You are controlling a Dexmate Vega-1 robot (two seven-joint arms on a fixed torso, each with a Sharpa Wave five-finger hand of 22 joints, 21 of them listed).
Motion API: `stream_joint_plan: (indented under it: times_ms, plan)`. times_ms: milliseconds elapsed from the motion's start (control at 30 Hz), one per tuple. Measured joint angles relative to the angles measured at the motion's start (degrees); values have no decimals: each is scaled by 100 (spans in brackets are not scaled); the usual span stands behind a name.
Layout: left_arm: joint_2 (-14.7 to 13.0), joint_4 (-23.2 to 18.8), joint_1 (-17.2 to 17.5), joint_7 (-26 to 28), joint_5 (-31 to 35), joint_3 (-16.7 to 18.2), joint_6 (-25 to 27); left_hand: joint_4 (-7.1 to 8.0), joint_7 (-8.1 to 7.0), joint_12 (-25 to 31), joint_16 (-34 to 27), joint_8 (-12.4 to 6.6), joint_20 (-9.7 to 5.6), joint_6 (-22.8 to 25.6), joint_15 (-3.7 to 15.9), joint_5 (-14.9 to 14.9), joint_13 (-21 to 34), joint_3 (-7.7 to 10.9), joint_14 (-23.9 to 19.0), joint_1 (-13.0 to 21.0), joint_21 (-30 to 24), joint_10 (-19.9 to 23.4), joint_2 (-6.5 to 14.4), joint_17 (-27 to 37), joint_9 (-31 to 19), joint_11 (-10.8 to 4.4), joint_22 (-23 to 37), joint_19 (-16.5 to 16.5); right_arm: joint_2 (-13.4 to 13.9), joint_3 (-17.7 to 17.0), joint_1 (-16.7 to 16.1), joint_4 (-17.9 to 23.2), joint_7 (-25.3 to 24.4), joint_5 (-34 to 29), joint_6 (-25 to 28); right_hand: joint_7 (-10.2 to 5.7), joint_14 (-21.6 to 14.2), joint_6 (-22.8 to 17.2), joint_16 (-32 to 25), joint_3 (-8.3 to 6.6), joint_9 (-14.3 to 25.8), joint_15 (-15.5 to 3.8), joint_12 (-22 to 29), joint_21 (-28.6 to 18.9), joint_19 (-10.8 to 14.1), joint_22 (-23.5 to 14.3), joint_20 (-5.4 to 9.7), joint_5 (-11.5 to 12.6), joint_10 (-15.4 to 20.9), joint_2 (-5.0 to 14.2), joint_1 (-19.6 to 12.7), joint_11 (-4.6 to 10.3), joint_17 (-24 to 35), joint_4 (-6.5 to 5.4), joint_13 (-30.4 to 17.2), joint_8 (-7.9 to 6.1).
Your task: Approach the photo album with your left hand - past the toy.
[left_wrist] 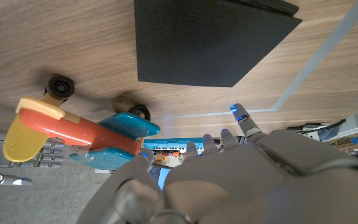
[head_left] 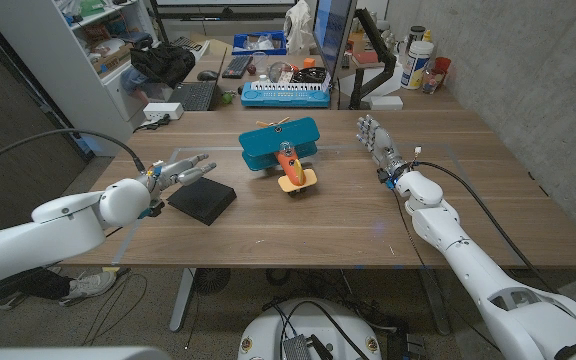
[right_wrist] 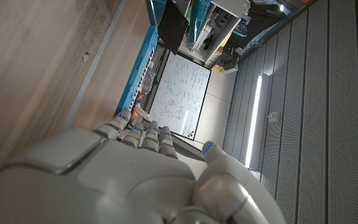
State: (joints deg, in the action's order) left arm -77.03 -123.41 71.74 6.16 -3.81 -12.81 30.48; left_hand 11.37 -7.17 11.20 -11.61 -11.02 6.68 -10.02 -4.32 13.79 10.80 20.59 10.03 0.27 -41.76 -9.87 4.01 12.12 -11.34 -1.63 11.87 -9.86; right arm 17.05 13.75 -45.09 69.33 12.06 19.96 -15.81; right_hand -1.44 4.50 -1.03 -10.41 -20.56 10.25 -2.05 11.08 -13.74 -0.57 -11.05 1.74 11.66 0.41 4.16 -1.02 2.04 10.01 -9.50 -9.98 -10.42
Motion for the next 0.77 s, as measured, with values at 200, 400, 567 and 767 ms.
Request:
stream_joint_plan:
  times_ms: [200, 400, 567, 767]
  plan:
    - [-58, 26, -46, -34, -73, -55, 5, 0, 0, 0, 0, 0, 30, 0, -22, 0, 0, 0, -23, 0, 0, 0, 0, 0, 0, 0, 0, -30, -29, 11, 32, -54, 0, -19, -4, 0, 0, 0, 0, 0, 0, 0, 0, 0, 0, 0, 0, 0, 0, 0, 0, 0, 0, 0, 0, 0]
    - [-111, 48, -77, -40, -124, -94, 0, -22, 0, 28, 0, 0, 60, 0, -23, 0, 0, -22, -24, 0, 0, 0, 0, 0, 1, 0, -1, 0, -43, 15, 45, -73, 0, -36, -7, 0, 0, 0, 0, 0, 0, 0, 0, 0, 0, 0, 0, 0, 0, 0, 0, 0, -1, 0, 0, 0]
    - [-153, 64, -97, -46, -154, -121, -16, 2, 0, 28, 0, 0, 59, 0, -23, 0, 0, -46, -24, 0, 0, 21, 0, 0, 1, 21, -1, 0, -64, 19, 55, -100, 0, -45, -15, 0, 0, 0, 0, 0, 0, 0, 0, 0, 0, 0, 0, 0, 0, 0, 0, 0, -1, 0, 0, 0]
    - [-208, 89, -132, -91, -199, -157, -49, -14, 0, 28, 0, 0, 59, 0, -22, 0, 0, -61, -24, 0, 0, 21, 0, -1, 1, 21, -1, 0, -87, 21, 57, -112, -10, -52, -26, 0, 0, 0, 0, 0, 0, 0, 0, 37, 0, 0, 0, 0, 0, 0, 0, 0, -1, 0, 0, 0]
